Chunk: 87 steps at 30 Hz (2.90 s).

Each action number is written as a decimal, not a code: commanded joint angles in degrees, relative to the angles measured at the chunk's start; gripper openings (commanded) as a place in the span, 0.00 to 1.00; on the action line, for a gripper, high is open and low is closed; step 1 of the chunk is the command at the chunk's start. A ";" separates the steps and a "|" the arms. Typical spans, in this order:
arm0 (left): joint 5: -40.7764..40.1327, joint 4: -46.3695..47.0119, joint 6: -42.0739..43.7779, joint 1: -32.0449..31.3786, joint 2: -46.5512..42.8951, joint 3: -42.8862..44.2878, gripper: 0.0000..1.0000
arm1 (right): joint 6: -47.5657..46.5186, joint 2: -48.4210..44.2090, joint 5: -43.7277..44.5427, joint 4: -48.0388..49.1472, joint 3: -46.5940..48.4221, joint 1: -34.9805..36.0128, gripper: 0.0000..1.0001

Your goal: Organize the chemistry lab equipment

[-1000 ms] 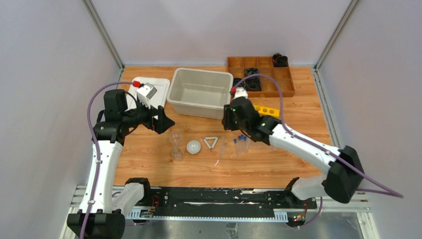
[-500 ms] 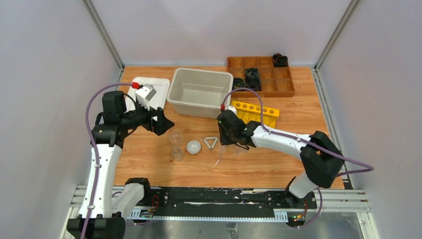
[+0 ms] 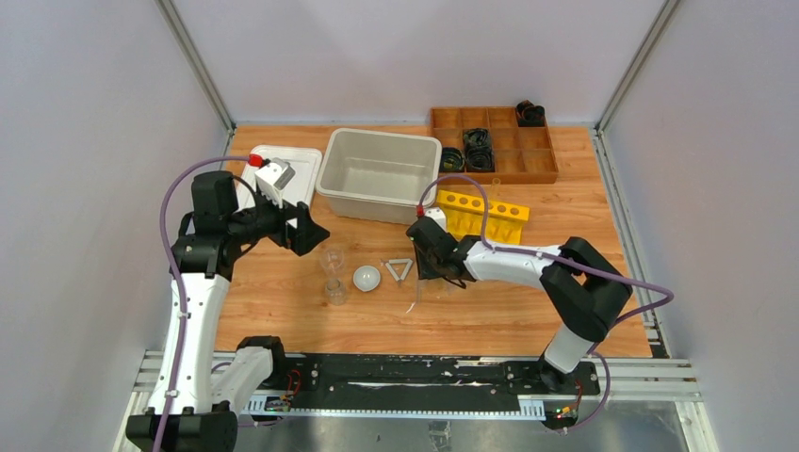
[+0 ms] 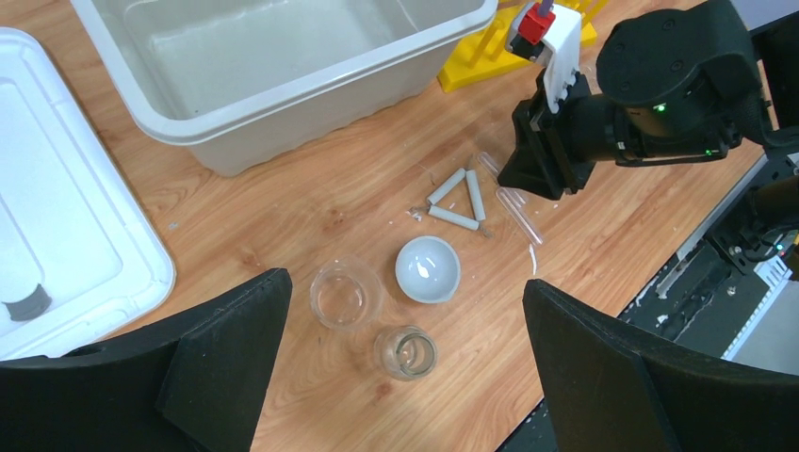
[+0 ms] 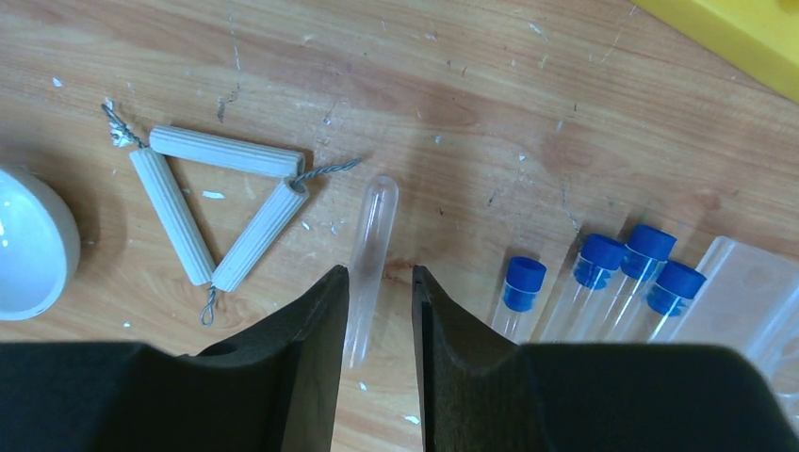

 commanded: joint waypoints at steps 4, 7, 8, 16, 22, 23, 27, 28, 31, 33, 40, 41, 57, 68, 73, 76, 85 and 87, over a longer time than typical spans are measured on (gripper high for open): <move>0.50 -0.24 0.55 0.17 -0.82 1.72 1.00 | 1.24 1.13 3.37 3.26 -2.85 0.64 0.33; 0.63 -0.20 0.64 0.17 -0.90 1.69 1.00 | 1.35 0.32 3.74 3.77 -4.33 0.65 0.26; 0.66 -0.23 0.65 0.17 -0.87 1.68 1.00 | 1.29 -0.24 3.74 3.79 -4.60 0.65 0.22; 0.65 -0.97 -0.11 0.17 -1.14 2.76 1.00 | -0.17 -13.30 0.98 1.39 -6.15 0.61 0.00; 3.18 -1.00 -2.13 0.17 -1.66 3.71 1.00 | -0.14 -25.10 -4.38 4.12 -4.21 2.46 0.00; 3.55 -0.97 -2.49 0.17 -1.65 3.77 1.00 | -0.20 -25.57 -4.95 5.11 -2.72 3.35 0.00; 5.34 -0.88 -3.98 0.17 -1.77 3.94 1.00 | -0.73 -22.99 -6.70 12.72 5.96 6.47 0.00; 5.67 -0.89 -4.46 0.17 -1.78 4.08 0.99 | -0.95 -21.75 -6.71 15.59 7.93 7.48 0.00; 6.72 -0.84 -6.10 0.19 -1.89 4.78 0.96 | -1.51 -16.82 -6.57 18.16 15.21 10.07 0.00; 7.99 -0.55 -7.41 0.17 -2.32 4.97 0.93 | -0.93 -13.73 -6.08 18.71 19.10 11.24 0.00; 11.95 2.83 -12.18 0.17 -3.17 2.88 0.80 | -0.10 -8.75 -3.52 25.56 22.73 14.35 0.00; 12.17 3.11 -12.37 0.17 -3.11 2.67 0.77 | 0.01 -8.34 -3.39 25.95 23.02 14.56 0.00; 12.75 5.34 -13.65 0.17 -0.20 0.39 0.49 | 4.49 -6.96 -4.46 31.40 22.91 15.13 0.00; 14.03 5.47 -13.41 0.17 -0.03 -0.92 0.29 | 3.97 -6.39 -4.69 32.96 23.50 15.76 0.00; 14.64 5.45 -13.36 0.18 0.05 -1.43 0.17 | 3.69 -6.47 -4.58 33.32 23.31 15.77 0.00; 14.45 5.40 -12.88 0.17 0.02 -1.41 0.01 | 3.62 -6.31 -4.45 32.75 23.89 15.77 0.07; 13.11 4.04 -2.41 0.17 -3.69 -2.67 0.00 | 4.12 0.31 -8.90 -6.06 44.97 11.78 0.57; 12.21 2.92 0.71 0.17 -4.68 -2.83 0.00 | 3.03 1.36 -12.96 -9.43 47.56 10.96 0.58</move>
